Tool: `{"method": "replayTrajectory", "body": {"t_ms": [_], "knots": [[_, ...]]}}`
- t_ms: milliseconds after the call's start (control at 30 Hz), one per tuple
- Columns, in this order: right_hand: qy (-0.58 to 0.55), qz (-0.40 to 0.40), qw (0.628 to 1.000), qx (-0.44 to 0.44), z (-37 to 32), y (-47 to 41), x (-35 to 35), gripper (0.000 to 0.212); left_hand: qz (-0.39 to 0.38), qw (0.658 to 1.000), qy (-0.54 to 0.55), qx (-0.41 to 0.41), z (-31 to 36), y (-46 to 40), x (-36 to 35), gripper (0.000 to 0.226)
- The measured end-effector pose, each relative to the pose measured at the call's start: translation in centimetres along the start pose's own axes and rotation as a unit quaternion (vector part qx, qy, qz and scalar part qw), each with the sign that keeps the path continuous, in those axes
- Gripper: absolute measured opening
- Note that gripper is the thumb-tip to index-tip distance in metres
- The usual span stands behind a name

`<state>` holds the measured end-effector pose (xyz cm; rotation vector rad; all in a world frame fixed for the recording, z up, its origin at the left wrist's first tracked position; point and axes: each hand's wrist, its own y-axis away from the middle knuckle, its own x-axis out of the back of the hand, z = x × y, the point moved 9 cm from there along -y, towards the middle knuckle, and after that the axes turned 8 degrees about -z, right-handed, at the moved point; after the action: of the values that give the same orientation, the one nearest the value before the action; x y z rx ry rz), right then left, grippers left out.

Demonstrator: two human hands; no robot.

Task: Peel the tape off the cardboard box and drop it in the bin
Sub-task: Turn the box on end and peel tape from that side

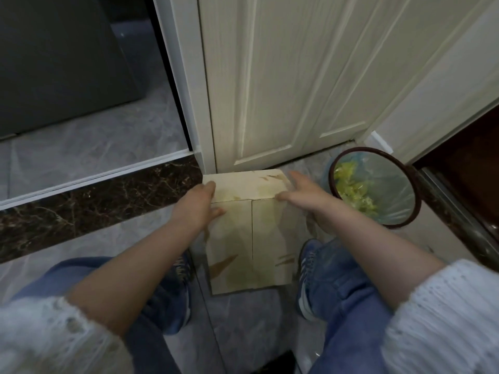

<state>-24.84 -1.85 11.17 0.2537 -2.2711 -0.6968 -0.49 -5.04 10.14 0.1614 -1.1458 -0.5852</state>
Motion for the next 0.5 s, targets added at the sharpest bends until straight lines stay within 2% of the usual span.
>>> {"method": "replayTrajectory", "body": {"t_ms": [233, 400, 500], "knots": [[0.068, 0.009, 0.996, 0.063, -0.3, -1.1, -0.1, 0.044, -0.005, 0.994, 0.106, -0.036, -0.9, 0.0, -0.7, 0.059], [0.162, 0.015, 0.983, 0.087, 0.0, -2.2, -1.2, 0.022, -0.02, 0.996, 0.082, -0.032, -1.1, -1.1, -0.5, 0.059], [0.189, 0.011, 0.978, 0.092, -0.1, -2.4, -1.0, 0.026, -0.031, 0.996, 0.073, -0.049, -0.5, -1.6, -0.8, 0.061]]}}
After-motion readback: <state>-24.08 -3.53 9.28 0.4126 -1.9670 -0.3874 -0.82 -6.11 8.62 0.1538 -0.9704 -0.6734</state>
